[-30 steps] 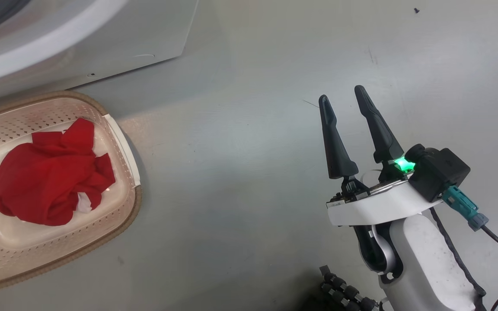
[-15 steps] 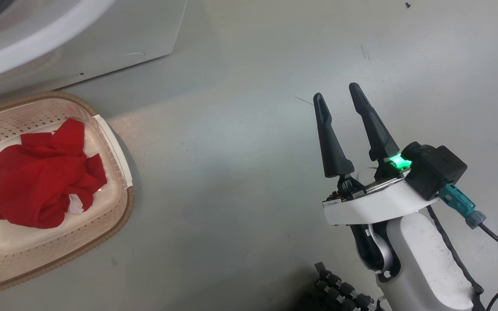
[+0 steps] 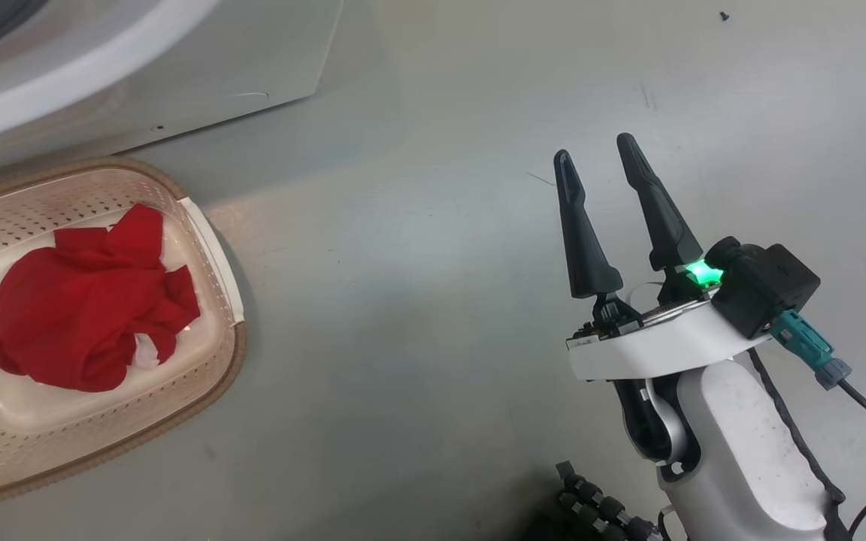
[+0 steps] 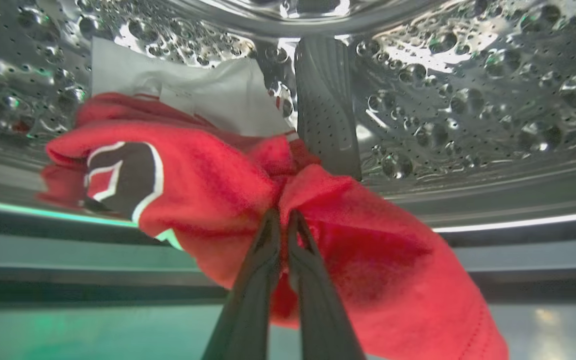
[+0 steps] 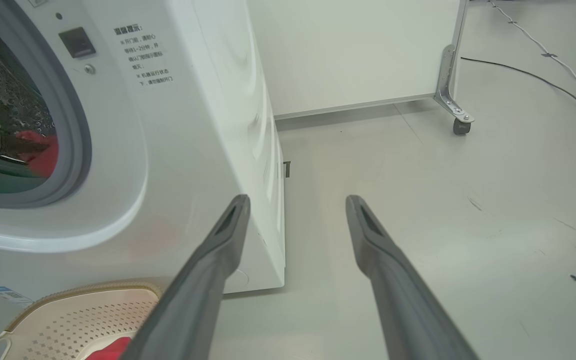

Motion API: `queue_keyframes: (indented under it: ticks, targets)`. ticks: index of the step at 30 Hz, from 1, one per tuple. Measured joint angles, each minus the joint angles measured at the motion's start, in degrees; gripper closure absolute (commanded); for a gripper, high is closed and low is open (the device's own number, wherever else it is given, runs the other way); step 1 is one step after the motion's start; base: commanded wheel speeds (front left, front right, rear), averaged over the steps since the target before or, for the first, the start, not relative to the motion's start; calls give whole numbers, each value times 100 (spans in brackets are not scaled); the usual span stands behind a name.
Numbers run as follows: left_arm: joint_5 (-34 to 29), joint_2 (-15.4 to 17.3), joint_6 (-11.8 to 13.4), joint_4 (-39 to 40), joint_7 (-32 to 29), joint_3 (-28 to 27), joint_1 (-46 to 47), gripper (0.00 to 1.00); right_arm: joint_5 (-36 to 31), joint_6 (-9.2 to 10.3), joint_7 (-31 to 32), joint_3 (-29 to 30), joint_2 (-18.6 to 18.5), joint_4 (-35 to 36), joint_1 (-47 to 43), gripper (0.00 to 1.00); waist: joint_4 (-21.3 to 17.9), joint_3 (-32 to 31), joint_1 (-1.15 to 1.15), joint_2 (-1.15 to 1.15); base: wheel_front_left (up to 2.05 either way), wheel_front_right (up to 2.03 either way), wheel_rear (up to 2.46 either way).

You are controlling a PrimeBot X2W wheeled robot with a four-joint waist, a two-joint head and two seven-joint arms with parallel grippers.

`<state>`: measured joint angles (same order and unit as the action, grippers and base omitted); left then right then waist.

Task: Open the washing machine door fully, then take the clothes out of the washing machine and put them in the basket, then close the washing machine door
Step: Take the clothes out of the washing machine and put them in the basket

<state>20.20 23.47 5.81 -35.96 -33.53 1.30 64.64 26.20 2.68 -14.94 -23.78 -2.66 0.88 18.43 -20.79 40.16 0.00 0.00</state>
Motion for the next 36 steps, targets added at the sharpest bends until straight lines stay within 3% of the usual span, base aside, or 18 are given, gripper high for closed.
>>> queue_keyframes:
  ticks: [13, 25, 36]
  targets:
    - [156, -396, -216, 331, 1343, -97, -530, 100, -174, -1, 0, 99, -2, -142, 5, 0, 223, -258, 0, 0, 0, 0, 0]
    - [208, -958, -446, 823, 2791, -9, -1413, 100, -555, -53, 0, 305, -10, -378, -63, 0, 524, -688, 0, 0, 0, 0, 0]
    - [188, -1400, -460, 1254, 3843, 141, -2434, 100, -875, -129, 0, 510, -12, -586, -340, 0, 888, -1220, 0, 0, 0, 0, 0]
